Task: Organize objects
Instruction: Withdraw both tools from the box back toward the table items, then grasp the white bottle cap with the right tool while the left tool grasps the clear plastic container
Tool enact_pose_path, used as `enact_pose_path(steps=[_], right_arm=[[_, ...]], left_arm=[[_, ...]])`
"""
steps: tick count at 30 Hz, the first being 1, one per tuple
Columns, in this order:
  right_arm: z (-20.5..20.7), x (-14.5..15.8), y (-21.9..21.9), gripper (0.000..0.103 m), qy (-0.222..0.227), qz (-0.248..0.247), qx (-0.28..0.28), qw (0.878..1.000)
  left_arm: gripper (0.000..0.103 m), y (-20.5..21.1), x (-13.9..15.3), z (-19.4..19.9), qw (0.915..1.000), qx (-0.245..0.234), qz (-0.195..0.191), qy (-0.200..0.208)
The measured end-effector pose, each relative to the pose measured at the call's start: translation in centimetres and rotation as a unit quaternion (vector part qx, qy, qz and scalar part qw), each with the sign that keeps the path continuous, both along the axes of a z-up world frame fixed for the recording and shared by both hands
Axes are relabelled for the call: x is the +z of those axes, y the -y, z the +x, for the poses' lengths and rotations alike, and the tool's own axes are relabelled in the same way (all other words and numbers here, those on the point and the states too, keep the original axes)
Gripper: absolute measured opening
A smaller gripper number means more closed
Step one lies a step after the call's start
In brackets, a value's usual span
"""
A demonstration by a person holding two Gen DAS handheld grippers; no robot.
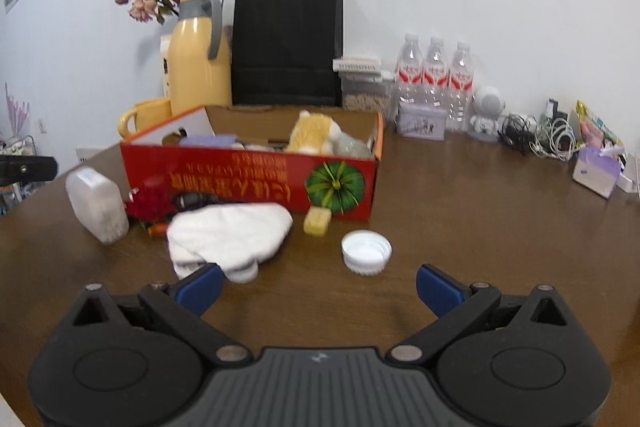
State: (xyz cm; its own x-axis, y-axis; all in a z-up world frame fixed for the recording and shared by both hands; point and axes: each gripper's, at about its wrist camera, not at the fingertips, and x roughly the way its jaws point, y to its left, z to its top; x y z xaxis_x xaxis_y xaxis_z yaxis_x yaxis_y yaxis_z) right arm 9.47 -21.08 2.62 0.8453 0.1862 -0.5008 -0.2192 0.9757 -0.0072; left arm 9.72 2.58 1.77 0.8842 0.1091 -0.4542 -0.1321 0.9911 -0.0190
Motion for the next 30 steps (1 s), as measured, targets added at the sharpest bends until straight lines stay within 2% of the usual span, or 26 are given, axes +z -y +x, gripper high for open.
enact_pose_path(steps=[12, 19, 21, 28, 30], right_arm=[[2.0, -1.1, 1.3, 0.103, -0.024, -0.019, -0.021, 0.999], [4.7, -1.8, 1.2, 0.102, -0.042, -0.046, -0.024, 0.998], [5.8, -2.0, 1.5, 0.098, -0.050, -0.049, -0.029, 0.997], [9.8, -2.9, 1.9, 0.072, -0.077, -0.035, -0.026, 0.996], [10.3, -2.9, 1.9, 0.067, -0.079, -0.023, -0.019, 0.996]], left_arm=[[0.103, -0.4, -0.7, 0.0, 0.9999, 0.006, -0.005, -0.007], [0.103, -0.5, -1.1, 0.2, 0.9999, 0.004, -0.001, -0.012], [0.103, -0.5, -1.1, 0.2, 0.9999, 0.002, 0.000, -0.012], [0.103, -0.7, -1.3, 0.2, 0.9999, 0.001, -0.002, -0.012], [0.103, -0.8, -1.4, 0.2, 0.9999, -0.002, -0.006, -0.012]])
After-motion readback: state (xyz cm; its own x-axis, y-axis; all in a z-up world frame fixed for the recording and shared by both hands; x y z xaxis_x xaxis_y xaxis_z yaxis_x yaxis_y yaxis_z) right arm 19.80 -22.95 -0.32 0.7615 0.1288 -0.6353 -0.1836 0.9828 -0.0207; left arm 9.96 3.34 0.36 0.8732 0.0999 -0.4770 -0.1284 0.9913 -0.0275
